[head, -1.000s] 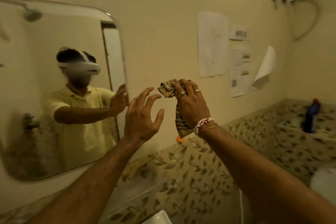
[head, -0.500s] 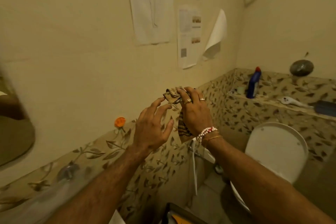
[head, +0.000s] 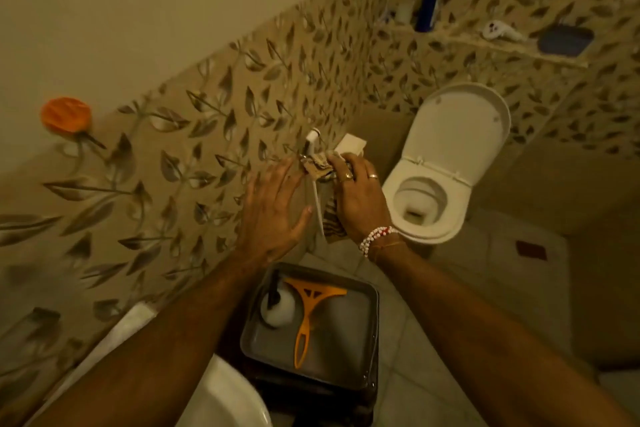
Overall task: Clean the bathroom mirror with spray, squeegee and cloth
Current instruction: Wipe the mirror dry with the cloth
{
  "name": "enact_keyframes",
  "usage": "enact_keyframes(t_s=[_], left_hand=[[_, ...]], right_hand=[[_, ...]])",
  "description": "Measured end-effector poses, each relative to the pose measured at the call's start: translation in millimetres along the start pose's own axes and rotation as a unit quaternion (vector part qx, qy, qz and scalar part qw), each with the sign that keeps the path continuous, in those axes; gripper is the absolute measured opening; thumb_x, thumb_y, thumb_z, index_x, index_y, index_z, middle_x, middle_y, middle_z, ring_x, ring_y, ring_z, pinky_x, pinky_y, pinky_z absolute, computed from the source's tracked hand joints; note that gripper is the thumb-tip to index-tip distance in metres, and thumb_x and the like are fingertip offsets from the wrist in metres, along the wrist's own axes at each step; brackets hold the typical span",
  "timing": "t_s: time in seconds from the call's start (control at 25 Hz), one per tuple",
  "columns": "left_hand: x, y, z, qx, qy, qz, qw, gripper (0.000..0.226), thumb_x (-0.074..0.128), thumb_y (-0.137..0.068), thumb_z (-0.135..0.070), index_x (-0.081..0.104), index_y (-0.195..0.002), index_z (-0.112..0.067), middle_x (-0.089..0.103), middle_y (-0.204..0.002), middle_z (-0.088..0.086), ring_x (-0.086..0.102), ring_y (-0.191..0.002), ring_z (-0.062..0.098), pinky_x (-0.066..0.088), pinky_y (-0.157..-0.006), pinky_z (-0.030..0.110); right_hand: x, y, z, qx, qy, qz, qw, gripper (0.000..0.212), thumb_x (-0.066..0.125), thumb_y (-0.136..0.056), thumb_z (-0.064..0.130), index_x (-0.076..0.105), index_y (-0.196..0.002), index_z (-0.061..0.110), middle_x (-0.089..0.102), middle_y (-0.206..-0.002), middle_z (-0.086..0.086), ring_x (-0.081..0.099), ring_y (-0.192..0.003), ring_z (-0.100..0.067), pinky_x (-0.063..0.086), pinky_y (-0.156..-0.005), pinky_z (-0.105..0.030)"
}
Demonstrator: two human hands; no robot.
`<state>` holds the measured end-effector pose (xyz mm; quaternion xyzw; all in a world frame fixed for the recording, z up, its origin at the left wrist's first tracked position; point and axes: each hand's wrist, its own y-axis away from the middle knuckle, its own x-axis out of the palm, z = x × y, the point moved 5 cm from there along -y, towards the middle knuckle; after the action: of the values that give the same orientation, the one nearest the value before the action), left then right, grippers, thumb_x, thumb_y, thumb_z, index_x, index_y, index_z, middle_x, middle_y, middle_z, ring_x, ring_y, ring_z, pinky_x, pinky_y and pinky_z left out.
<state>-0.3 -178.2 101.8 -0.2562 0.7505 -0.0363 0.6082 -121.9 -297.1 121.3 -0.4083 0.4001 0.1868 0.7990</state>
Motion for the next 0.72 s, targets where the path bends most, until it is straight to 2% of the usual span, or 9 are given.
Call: enact_keyframes(t_s=[0.16, 0.24, 0.32, 0.4, 0.56, 0.72], left_hand=[[77.8, 46.9, 21.8, -0.05, -0.015, 0.089, 0.995, 0.082, 0.033, -0.096, -0.066, 0.017, -0.166, -0.027, 0.006, -0.176, 0.006, 0.013, -0.161, 0.027, 0.009, -0.126, 0.061], [110.8, 69.2, 27.9, -0.069, -0.015, 0.125, 0.99, 0.084, 0.026, -0.096, -0.07, 0.008, -0.167, -0.03, -0.002, -0.176, 0.007, 0.007, -0.161, 0.028, 0.009, -0.126, 0.061], [138.0, 89.2, 29.3, -0.061, -0.006, 0.156, 0.986, 0.083, 0.026, -0.096, -0.07, 0.009, -0.167, -0.029, -0.002, -0.175, 0.007, 0.004, -0.161, 0.028, 0.012, -0.127, 0.061], [161.5, 104.8, 23.9, -0.034, 0.007, 0.18, 0.983, 0.081, 0.029, -0.097, -0.066, 0.012, -0.166, -0.027, -0.002, -0.175, 0.005, 0.004, -0.161, 0.027, 0.013, -0.128, 0.057], [201.3, 126.1, 0.7, 0.025, 0.03, 0.198, 0.979, 0.075, 0.04, -0.097, -0.057, 0.029, -0.161, -0.02, 0.017, -0.171, 0.014, 0.021, -0.157, 0.034, 0.011, -0.124, 0.049], [242.1, 144.5, -7.7, 0.005, 0.053, 0.229, 0.972, 0.075, 0.033, -0.096, -0.059, 0.013, -0.161, -0.027, 0.001, -0.171, 0.006, 0.005, -0.159, 0.028, -0.003, -0.126, 0.04]], right_hand=[[68.7, 76.1, -40.7, 0.094, -0.027, 0.082, 0.992, 0.049, 0.049, -0.092, 0.014, 0.049, -0.141, 0.011, 0.052, -0.138, -0.02, 0.049, -0.125, -0.038, 0.047, -0.102, -0.051], [106.9, 114.7, -56.4, 0.149, -0.038, 0.14, 0.978, 0.056, 0.055, -0.089, 0.015, 0.045, -0.145, 0.015, 0.047, -0.143, -0.017, 0.046, -0.129, -0.036, 0.047, -0.104, -0.049], [143.3, 151.6, -67.5, 0.196, -0.033, 0.2, 0.959, 0.062, 0.059, -0.09, 0.019, 0.039, -0.148, 0.019, 0.041, -0.149, -0.013, 0.042, -0.134, -0.033, 0.042, -0.108, -0.044], [173.8, 183.1, -77.2, 0.221, -0.022, 0.234, 0.946, 0.059, 0.054, -0.093, 0.024, 0.037, -0.15, 0.02, 0.04, -0.152, -0.012, 0.04, -0.138, -0.032, 0.036, -0.112, -0.04], [224.0, 232.0, -91.1, 0.264, -0.015, 0.298, 0.917, 0.063, 0.048, -0.098, 0.031, 0.022, -0.155, 0.023, 0.026, -0.161, -0.008, 0.023, -0.148, -0.027, 0.021, -0.121, -0.039], [255.5, 256.3, -104.5, 0.27, -0.009, 0.291, 0.918, 0.062, 0.043, -0.1, 0.039, 0.019, -0.155, 0.023, 0.024, -0.161, -0.006, 0.021, -0.148, -0.026, 0.016, -0.122, -0.039]])
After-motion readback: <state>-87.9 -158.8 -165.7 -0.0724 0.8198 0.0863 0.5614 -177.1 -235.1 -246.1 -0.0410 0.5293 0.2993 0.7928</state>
